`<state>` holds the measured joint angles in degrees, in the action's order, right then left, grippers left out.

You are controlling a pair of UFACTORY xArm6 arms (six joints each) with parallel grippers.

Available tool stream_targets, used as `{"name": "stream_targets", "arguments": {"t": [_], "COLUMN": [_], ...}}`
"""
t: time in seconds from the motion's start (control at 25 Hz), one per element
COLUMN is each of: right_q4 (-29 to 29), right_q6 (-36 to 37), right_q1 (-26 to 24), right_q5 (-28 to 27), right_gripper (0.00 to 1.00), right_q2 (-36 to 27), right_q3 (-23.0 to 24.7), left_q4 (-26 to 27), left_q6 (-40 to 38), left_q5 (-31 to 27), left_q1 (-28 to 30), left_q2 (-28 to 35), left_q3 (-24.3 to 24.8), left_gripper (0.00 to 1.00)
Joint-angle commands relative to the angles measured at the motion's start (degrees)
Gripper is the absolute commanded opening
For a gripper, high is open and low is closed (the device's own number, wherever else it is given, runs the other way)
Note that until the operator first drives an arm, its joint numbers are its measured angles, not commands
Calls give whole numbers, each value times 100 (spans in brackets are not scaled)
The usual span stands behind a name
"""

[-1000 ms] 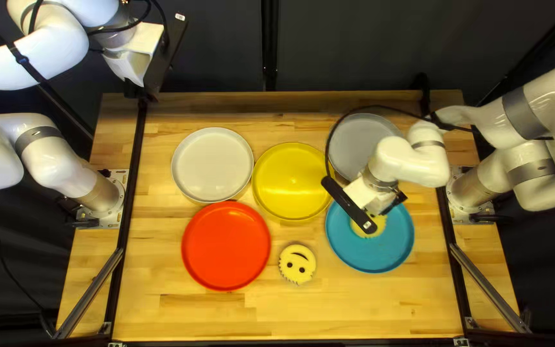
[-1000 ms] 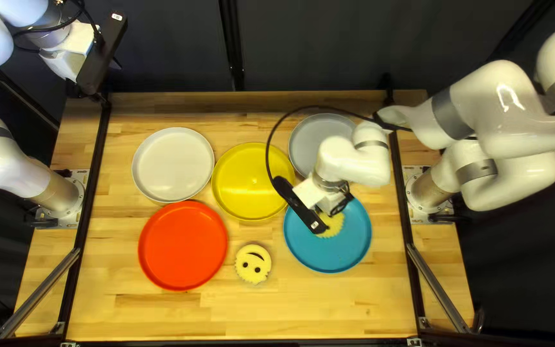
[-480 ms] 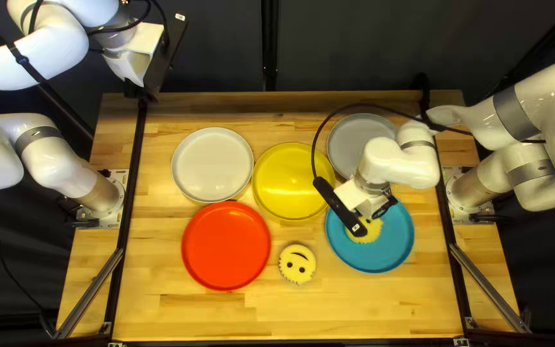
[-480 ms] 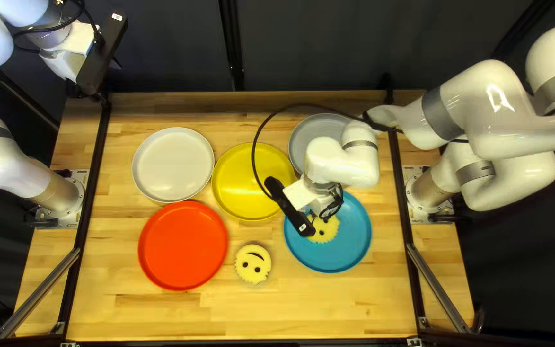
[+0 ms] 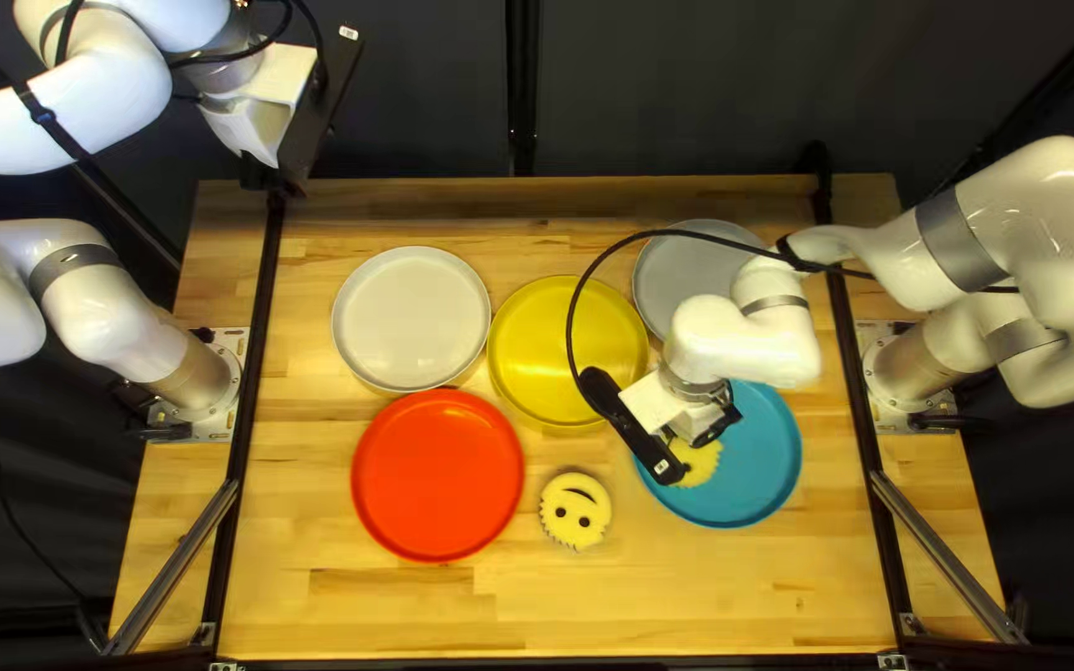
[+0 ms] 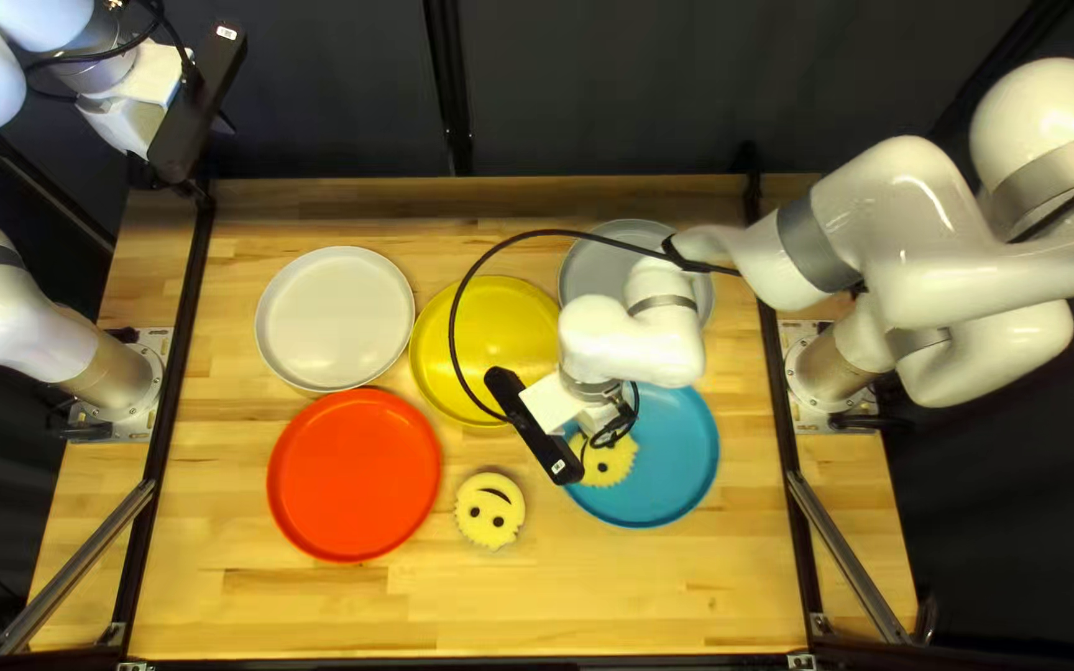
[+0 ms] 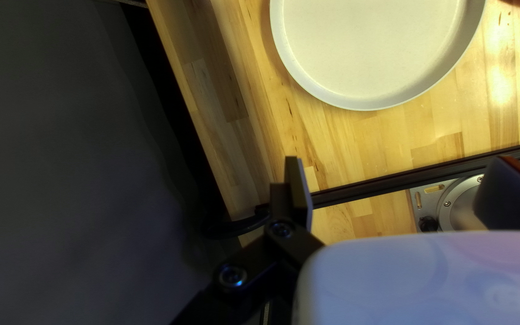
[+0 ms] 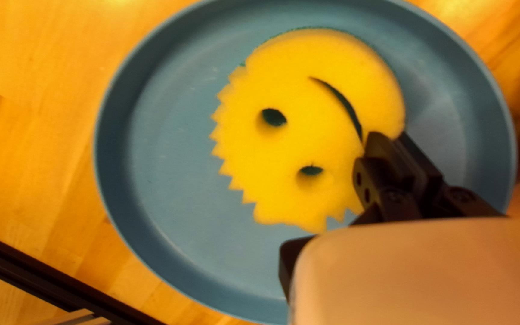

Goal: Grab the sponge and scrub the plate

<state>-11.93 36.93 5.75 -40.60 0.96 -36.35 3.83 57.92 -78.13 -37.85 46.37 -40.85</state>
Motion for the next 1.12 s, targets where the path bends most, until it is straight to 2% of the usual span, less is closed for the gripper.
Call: {"name": "stream_targets", "arguments": {"t": [0.04, 0.2, 0.36, 0.8, 0.96, 1.12], "right_q4": [17, -15, -42, 126, 166, 276], "right_q6": [188, 241, 44, -1040, -948, -634], "right_q1": [-334, -472, -228, 1027, 987, 662], "right_q5": [-215, -295, -227, 149, 309, 385], "right_gripper": [0, 0, 0, 0, 0, 0], "right_q2": [-206, -243, -179, -432, -520, -679], "right_q3": [69, 76, 38, 295, 500, 722], "left_q4": [0, 0, 0, 0, 0, 0], "left_q6": [0, 0, 0, 0, 0, 0], "left_q5": [0, 0, 0, 0, 0, 0], "left_q1": [0, 0, 0, 0, 0, 0], "left_q2": [0, 0, 0, 0, 0, 0], "left_q3": [0, 0, 0, 0, 0, 0], "left_gripper": [100, 100, 100, 100, 100, 100]}}
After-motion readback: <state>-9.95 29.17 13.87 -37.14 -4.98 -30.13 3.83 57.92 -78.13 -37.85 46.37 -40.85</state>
